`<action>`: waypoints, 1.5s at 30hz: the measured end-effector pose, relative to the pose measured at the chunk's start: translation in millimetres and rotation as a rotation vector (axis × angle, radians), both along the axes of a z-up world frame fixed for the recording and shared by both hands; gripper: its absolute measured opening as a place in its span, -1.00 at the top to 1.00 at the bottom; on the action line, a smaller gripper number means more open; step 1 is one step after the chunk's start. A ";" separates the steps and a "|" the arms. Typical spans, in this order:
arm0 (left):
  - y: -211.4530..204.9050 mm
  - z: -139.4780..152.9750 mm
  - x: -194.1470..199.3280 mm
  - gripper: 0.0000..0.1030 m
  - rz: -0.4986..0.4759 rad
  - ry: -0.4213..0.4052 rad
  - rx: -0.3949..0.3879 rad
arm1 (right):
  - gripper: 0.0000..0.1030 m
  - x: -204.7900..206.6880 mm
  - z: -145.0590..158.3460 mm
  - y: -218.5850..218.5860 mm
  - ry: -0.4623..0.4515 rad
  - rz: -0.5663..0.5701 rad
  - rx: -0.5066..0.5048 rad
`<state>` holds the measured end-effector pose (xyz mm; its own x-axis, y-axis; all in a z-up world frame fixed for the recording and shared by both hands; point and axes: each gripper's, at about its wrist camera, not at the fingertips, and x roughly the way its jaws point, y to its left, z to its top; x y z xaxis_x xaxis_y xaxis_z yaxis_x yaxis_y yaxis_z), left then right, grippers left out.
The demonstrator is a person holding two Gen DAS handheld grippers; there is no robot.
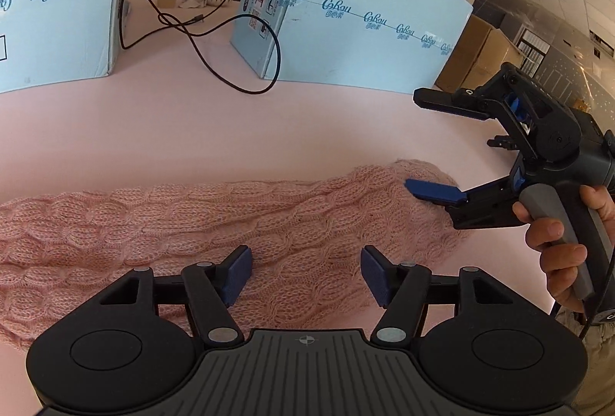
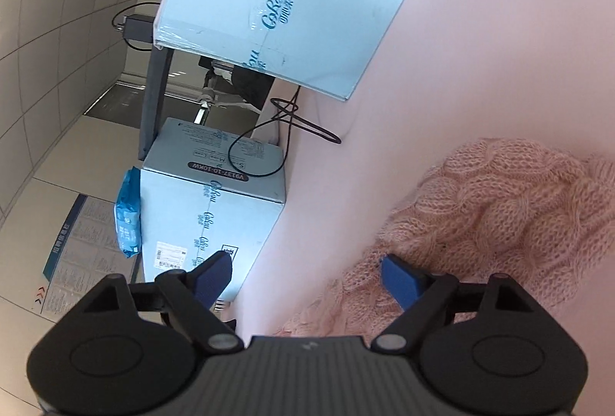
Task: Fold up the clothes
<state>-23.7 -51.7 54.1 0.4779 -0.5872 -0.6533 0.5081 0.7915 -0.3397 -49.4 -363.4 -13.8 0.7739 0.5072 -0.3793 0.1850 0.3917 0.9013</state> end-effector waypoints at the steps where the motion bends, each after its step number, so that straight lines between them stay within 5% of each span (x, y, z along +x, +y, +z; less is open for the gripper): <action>1: 2.4 -2.4 2.1 -0.21 0.008 0.016 -0.007 | -0.58 1.1 -6.4 -2.6 0.023 -0.011 0.012; 11: 10.1 -6.9 9.1 -0.21 0.030 0.051 -0.048 | -0.46 4.4 -28.2 -12.4 0.028 -0.008 0.102; 16: 3.7 -1.7 10.5 -0.21 0.019 0.029 -0.077 | -0.83 -12.3 -9.7 -13.7 -0.024 0.049 0.085; 20: -0.3 -14.8 20.2 -0.21 0.027 0.074 -0.067 | -0.93 -49.8 6.1 -18.4 -0.044 0.036 0.066; 24: 5.9 -23.7 26.3 -0.22 0.039 0.095 -0.124 | -0.97 -81.8 -5.9 -25.3 0.059 0.023 0.097; 28: 12.6 -28.7 29.6 -0.22 0.044 0.113 -0.179 | -0.92 -101.5 -24.2 -27.3 0.164 -0.057 0.092; 37: 30.6 -39.7 32.0 -0.25 0.061 0.146 -0.322 | -1.00 -80.4 -22.5 -5.8 0.137 -0.216 -0.001; 45: 32.2 -43.2 30.5 -0.25 0.038 0.115 -0.342 | -1.00 -62.2 -25.2 20.1 0.047 -0.403 -0.092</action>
